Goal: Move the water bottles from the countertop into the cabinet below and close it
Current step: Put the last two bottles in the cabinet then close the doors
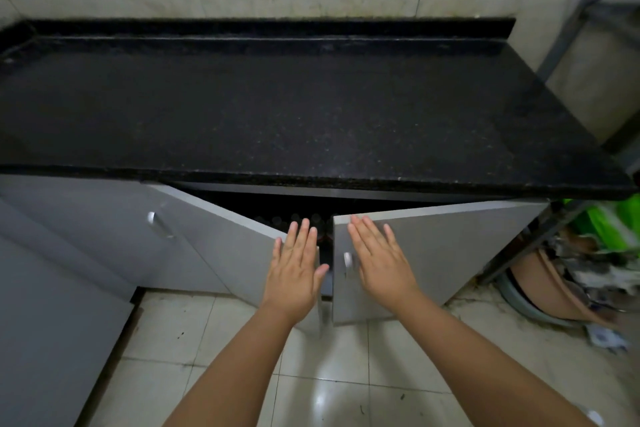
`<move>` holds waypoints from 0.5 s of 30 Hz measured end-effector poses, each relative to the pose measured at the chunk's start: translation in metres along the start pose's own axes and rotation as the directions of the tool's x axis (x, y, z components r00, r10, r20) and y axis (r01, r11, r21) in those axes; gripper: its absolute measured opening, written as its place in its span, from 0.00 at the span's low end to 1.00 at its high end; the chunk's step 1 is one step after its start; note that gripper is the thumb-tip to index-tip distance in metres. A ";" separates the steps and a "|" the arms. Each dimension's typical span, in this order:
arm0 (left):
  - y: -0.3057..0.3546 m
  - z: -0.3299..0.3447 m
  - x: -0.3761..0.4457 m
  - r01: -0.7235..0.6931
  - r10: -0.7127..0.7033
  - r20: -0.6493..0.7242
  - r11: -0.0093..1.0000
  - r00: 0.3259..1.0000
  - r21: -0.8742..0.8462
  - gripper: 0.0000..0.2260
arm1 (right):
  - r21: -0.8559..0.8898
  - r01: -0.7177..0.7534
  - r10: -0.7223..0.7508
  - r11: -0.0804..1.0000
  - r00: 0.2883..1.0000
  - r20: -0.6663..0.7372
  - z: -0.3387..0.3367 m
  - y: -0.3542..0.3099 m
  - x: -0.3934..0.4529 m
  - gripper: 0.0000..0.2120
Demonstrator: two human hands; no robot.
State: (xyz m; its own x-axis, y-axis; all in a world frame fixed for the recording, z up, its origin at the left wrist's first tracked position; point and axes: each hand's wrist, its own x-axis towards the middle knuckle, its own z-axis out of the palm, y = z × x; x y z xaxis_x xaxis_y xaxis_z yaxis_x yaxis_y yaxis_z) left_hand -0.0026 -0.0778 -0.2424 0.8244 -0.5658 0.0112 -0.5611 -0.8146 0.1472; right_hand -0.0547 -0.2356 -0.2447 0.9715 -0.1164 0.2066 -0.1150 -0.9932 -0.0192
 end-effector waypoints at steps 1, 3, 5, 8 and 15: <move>0.003 0.000 0.004 -0.009 0.009 -0.044 1.000 0.999 0.019 0.35 | -0.012 -0.018 0.018 1.000 1.000 0.007 -0.001 0.004 0.000 0.27; 0.007 -0.003 0.011 -0.049 0.047 -0.085 0.999 0.995 -0.019 0.40 | -0.024 -0.039 0.039 0.999 0.999 0.007 -0.003 0.010 0.000 0.27; 0.008 -0.013 0.016 -0.029 0.033 0.053 0.997 0.998 -0.074 0.36 | -0.039 -0.048 0.048 0.998 0.999 -0.005 -0.006 0.015 -0.001 0.26; 0.006 -0.023 0.029 -0.065 0.071 0.107 0.996 0.992 -0.058 0.34 | -0.041 -0.057 0.055 0.998 0.997 -0.045 -0.018 0.017 0.005 0.26; 0.001 -0.020 0.059 -0.245 0.245 0.014 0.967 0.969 0.068 0.35 | -0.049 -0.095 0.087 0.994 0.986 -0.145 -0.045 0.039 0.035 0.25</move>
State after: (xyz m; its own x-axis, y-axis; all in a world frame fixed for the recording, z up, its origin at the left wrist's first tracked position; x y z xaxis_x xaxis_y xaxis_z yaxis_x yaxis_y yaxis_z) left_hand 0.0467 -0.1097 -0.2217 0.6606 -0.7500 0.0329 -0.7500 -0.6575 0.0719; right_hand -0.0340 -0.2785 -0.1944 0.9173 -0.2006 0.3440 -0.2170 -0.9761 0.0095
